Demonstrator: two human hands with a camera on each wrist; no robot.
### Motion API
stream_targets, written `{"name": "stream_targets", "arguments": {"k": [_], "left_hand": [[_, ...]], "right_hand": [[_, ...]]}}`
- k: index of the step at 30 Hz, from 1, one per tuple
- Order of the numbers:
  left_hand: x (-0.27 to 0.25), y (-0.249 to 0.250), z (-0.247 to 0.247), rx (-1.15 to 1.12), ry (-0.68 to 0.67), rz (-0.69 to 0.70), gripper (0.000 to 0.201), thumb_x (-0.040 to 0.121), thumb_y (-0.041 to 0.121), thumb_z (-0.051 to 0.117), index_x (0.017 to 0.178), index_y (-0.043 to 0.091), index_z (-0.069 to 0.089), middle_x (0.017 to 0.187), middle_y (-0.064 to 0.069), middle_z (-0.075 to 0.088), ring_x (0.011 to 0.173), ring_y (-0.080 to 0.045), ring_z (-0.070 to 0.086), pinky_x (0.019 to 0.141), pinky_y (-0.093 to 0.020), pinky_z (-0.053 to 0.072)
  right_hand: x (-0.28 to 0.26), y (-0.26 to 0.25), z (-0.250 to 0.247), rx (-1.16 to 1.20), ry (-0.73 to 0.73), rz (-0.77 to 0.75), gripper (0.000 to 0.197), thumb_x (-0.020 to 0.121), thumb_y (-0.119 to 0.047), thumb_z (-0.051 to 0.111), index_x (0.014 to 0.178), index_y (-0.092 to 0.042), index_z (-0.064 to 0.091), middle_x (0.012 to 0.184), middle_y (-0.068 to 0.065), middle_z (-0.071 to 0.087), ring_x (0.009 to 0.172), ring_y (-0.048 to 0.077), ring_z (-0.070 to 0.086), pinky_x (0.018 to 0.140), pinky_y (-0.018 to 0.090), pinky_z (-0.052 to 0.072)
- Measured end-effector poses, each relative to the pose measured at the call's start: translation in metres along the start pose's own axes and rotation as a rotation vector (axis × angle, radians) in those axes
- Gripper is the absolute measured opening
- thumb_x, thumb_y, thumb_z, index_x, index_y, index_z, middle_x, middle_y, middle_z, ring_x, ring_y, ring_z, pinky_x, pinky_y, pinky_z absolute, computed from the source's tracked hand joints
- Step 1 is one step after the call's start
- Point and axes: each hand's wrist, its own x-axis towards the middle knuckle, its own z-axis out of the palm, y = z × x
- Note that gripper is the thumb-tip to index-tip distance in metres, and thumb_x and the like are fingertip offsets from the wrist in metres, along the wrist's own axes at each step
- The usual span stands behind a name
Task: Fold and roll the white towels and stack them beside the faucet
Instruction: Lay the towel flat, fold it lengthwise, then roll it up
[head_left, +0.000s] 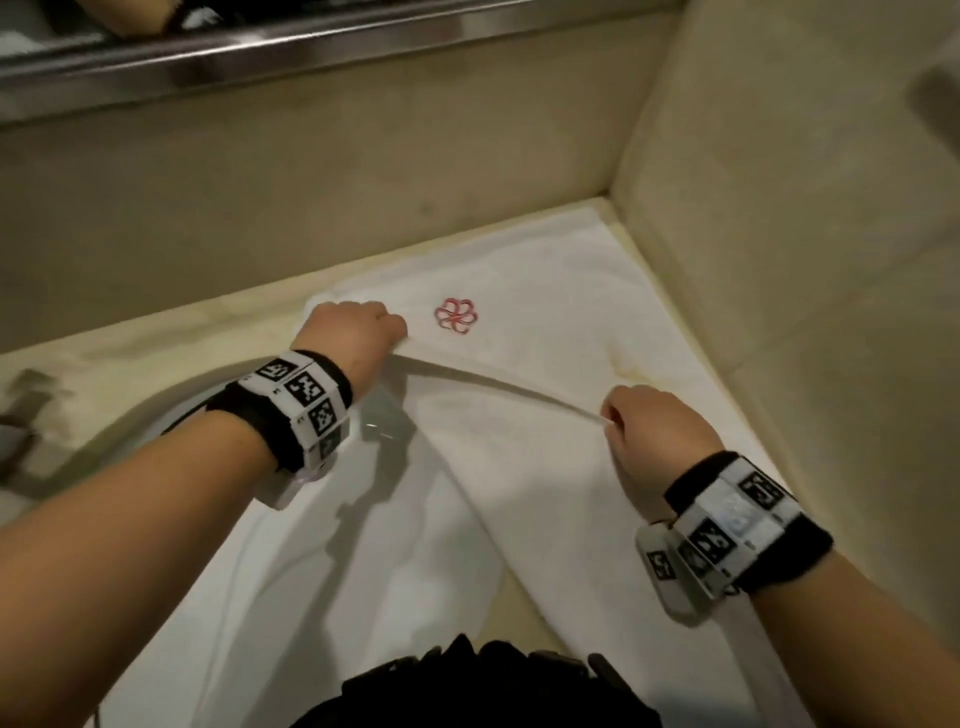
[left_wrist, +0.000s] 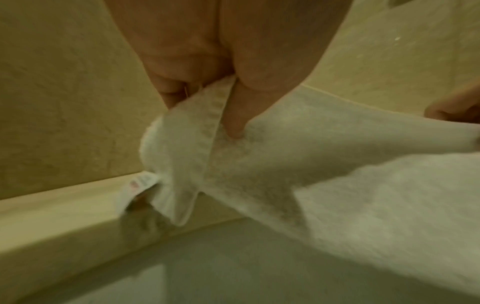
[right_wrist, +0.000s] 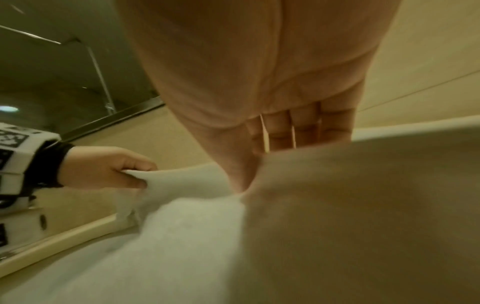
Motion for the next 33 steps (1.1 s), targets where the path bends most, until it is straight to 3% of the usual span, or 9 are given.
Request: {"name": "stream_targets", "arguments": {"k": [5, 9, 12, 15, 17, 19, 23, 28, 33], "left_hand": [[-0.002, -0.033, -0.010, -0.105, 0.059, -0.099, 0.036, 0.084, 0.009, 0.048, 0.116, 0.022, 0.057, 0.114, -0.006, 0.060, 0.106, -0.030, 0.056, 0.090, -0.037, 0.040], [0.000, -0.048, -0.038, -0.209, 0.209, -0.157, 0.034, 0.081, 0.007, 0.056, 0.109, 0.024, 0.062, 0.108, -0.006, 0.065, 0.105, -0.032, 0.056, 0.093, -0.041, 0.038], [0.011, -0.047, -0.067, -0.311, 0.388, -0.140, 0.028, 0.081, 0.009, 0.052, 0.104, 0.020, 0.064, 0.101, -0.012, 0.063, 0.099, -0.036, 0.056, 0.088, -0.043, 0.040], [0.032, -0.037, -0.081, -0.445, 0.522, -0.172, 0.030, 0.087, 0.013, 0.047, 0.115, 0.018, 0.057, 0.112, -0.013, 0.058, 0.105, -0.036, 0.053, 0.091, -0.044, 0.041], [0.046, -0.025, -0.076, -0.545, 0.467, -0.214, 0.034, 0.089, 0.017, 0.048, 0.123, 0.015, 0.049, 0.118, -0.013, 0.056, 0.108, -0.033, 0.053, 0.091, -0.040, 0.041], [0.058, -0.008, -0.060, -0.613, 0.265, -0.282, 0.036, 0.090, 0.024, 0.050, 0.124, 0.011, 0.048, 0.121, -0.014, 0.057, 0.110, -0.031, 0.053, 0.090, -0.036, 0.041], [0.066, 0.023, -0.022, -0.861, -0.044, -0.398, 0.035, 0.086, 0.032, 0.059, 0.114, 0.010, 0.057, 0.113, -0.013, 0.066, 0.105, -0.029, 0.060, 0.091, -0.032, 0.046], [0.082, 0.042, -0.013, -1.071, -0.052, -0.510, 0.045, 0.075, 0.047, 0.067, 0.104, 0.015, 0.057, 0.101, -0.008, 0.069, 0.095, -0.026, 0.064, 0.089, -0.035, 0.051], [0.095, 0.046, -0.018, -0.807, -0.078, -0.498, 0.042, 0.076, 0.040, 0.068, 0.101, 0.012, 0.049, 0.107, -0.009, 0.062, 0.091, -0.027, 0.055, 0.070, -0.030, 0.038]], "right_hand": [[0.050, -0.084, -0.006, 0.089, -0.017, -0.253, 0.029, 0.091, -0.028, 0.048, 0.118, -0.017, 0.049, 0.117, 0.009, 0.055, 0.105, 0.029, 0.053, 0.084, 0.035, 0.042], [0.064, -0.110, -0.019, 0.216, 0.070, -0.338, 0.022, 0.095, -0.029, 0.042, 0.105, -0.014, 0.054, 0.105, 0.010, 0.061, 0.096, 0.029, 0.056, 0.067, 0.028, 0.028], [0.064, -0.082, -0.045, 0.469, 0.238, -0.269, 0.021, 0.094, -0.027, 0.045, 0.084, -0.013, 0.056, 0.079, 0.009, 0.059, 0.078, 0.025, 0.054, 0.059, 0.026, 0.020], [0.071, -0.025, -0.065, 0.481, 0.384, 0.009, 0.030, 0.095, -0.027, 0.042, 0.085, -0.004, 0.059, 0.085, 0.016, 0.061, 0.088, 0.032, 0.057, 0.064, 0.030, 0.028], [0.078, 0.012, -0.066, 0.372, 0.267, 0.223, 0.036, 0.096, -0.027, 0.037, 0.094, 0.001, 0.059, 0.100, 0.026, 0.062, 0.099, 0.039, 0.056, 0.075, 0.035, 0.037], [0.084, 0.036, -0.056, 0.242, 0.086, 0.359, 0.039, 0.096, -0.025, 0.035, 0.107, 0.005, 0.057, 0.114, 0.030, 0.058, 0.107, 0.041, 0.054, 0.086, 0.038, 0.041], [0.092, 0.049, -0.038, 0.140, -0.034, 0.390, 0.040, 0.095, -0.025, 0.038, 0.123, 0.002, 0.046, 0.126, 0.025, 0.053, 0.115, 0.037, 0.051, 0.093, 0.037, 0.041], [0.121, 0.044, -0.048, 0.152, 0.050, 0.298, 0.038, 0.093, -0.024, 0.045, 0.124, -0.003, 0.046, 0.127, 0.021, 0.055, 0.116, 0.036, 0.050, 0.095, 0.036, 0.040], [0.142, 0.040, -0.052, 0.025, -0.013, 0.282, 0.032, 0.097, -0.014, 0.034, 0.122, 0.003, 0.047, 0.128, 0.021, 0.052, 0.118, 0.035, 0.049, 0.093, 0.034, 0.041]]}}
